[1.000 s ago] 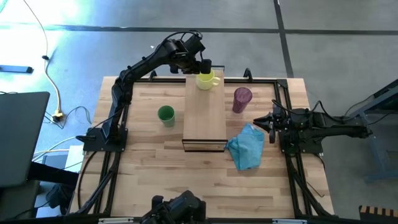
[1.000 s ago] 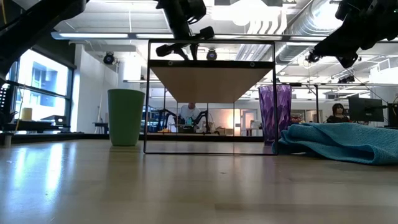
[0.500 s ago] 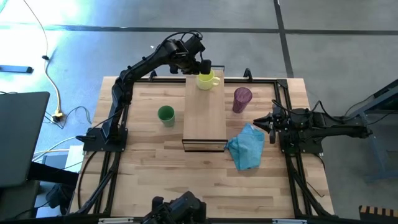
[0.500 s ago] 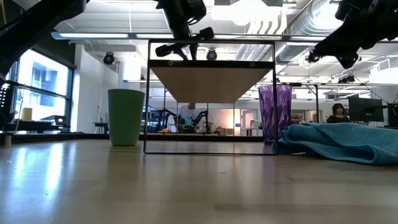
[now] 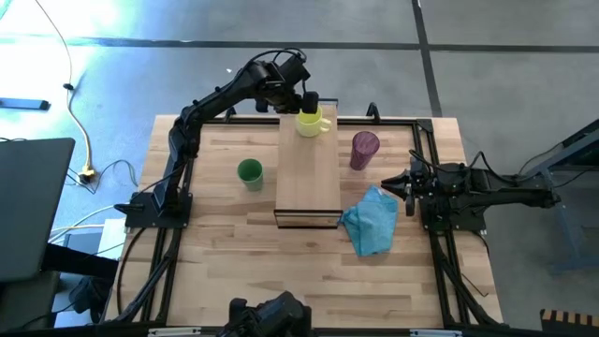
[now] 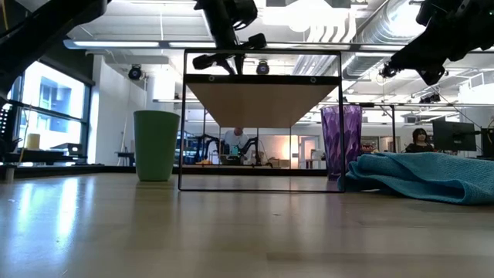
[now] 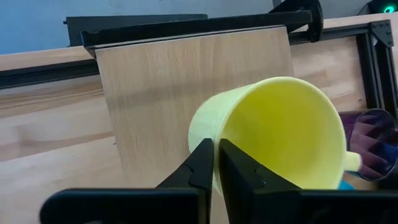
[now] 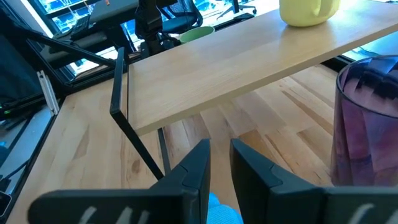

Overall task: Stack small to large cups/mugs on shelf
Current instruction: Put the yellow mug on the shelf

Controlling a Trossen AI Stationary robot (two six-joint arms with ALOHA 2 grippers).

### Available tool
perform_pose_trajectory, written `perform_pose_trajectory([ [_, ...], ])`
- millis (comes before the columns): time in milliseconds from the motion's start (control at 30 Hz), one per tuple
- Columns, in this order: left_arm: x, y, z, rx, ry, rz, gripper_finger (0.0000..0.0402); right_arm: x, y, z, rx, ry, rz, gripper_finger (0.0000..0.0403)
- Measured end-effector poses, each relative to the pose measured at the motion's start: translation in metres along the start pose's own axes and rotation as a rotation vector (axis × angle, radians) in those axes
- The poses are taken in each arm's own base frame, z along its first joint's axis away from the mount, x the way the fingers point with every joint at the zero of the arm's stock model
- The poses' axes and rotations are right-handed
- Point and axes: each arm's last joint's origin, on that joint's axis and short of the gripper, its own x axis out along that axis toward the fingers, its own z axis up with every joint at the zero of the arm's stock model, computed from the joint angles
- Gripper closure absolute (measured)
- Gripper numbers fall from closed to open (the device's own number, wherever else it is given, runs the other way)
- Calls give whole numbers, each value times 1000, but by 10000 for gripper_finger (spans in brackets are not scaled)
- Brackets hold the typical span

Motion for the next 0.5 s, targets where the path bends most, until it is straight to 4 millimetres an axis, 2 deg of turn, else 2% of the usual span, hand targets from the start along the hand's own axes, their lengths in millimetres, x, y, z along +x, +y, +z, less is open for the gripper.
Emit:
perform_pose_trajectory([
  [500, 0, 0, -1, -95, -17, 25, 398, 0, 0, 0, 0, 0, 1, 350],
])
